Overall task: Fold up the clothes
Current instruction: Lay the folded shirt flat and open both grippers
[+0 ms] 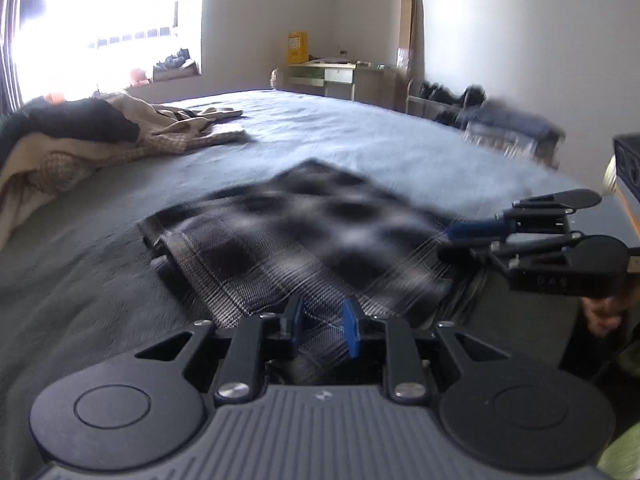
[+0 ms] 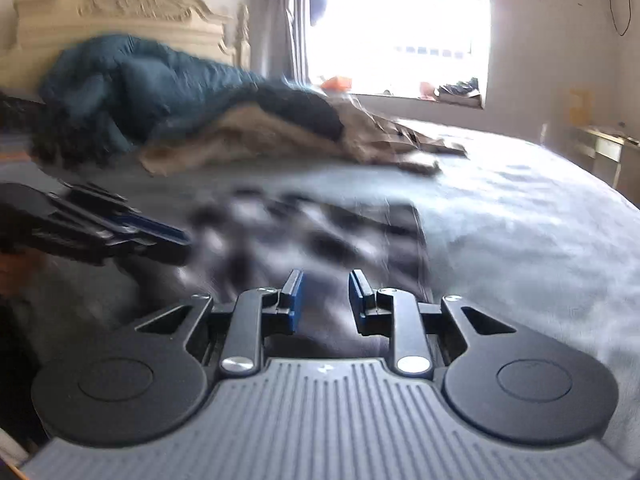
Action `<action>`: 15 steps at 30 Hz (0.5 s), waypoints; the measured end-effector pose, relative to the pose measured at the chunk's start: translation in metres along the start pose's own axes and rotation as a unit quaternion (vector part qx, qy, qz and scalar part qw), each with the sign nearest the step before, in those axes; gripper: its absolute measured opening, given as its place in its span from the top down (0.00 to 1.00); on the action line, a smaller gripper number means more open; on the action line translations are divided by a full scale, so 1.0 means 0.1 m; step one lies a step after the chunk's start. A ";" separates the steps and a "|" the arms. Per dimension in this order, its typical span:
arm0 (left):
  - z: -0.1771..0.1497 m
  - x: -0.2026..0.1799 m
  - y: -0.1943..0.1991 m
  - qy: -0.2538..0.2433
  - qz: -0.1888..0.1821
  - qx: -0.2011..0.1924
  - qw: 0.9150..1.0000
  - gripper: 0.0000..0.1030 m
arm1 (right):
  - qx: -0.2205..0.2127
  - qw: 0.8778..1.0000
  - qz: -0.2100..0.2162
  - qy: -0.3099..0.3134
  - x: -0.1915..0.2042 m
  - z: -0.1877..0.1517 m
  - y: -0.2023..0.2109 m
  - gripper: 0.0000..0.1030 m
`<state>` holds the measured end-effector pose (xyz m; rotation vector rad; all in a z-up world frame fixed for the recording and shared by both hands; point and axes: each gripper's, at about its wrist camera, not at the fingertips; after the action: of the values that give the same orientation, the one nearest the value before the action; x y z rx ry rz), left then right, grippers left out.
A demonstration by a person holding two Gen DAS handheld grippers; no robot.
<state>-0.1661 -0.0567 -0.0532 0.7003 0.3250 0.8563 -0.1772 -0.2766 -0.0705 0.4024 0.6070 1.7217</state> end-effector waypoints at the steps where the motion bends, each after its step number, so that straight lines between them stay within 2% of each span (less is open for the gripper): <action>1: -0.04 -0.03 0.02 -0.006 0.002 -0.006 1.000 0.78 | 0.012 1.000 0.000 0.000 -0.01 -0.02 -0.02 0.79; 4: -0.07 -0.03 0.02 -0.004 0.001 -0.011 1.000 0.78 | 0.027 1.000 0.005 -0.006 -0.05 0.03 0.03 0.81; 7: -0.09 -0.02 0.02 -0.002 0.000 -0.016 1.000 0.78 | -0.006 1.000 0.020 -0.019 -0.16 0.30 0.12 0.81; 10: -0.11 -0.01 0.02 0.000 -0.001 -0.020 1.000 0.78 | -0.020 0.999 0.031 -0.034 -0.35 0.54 -0.03 0.81; 12: -0.13 -0.01 0.01 0.002 -0.002 -0.024 1.000 0.78 | 0.010 0.998 0.035 -0.047 -0.51 0.57 -0.27 0.81; 14: -0.14 0.00 0.01 0.003 -0.003 -0.027 1.000 0.78 | 0.072 0.995 0.023 -0.064 -0.63 0.38 -0.49 0.82; 15: -0.15 0.00 0.01 0.004 -0.003 -0.028 1.000 0.78 | 0.069 0.994 0.034 -0.079 -0.71 0.28 -0.50 0.82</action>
<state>-0.1745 -0.0495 -0.0634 0.6429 0.3093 0.8595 -0.1050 -0.3325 -0.0737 0.6568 0.6051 1.6982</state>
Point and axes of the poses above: each gripper's, at about its wrist camera, not at the fingertips, and y roughly against the way its jaws point, x to its left, z to its top, and after that the axes turned 9 degrees about x, right-handed
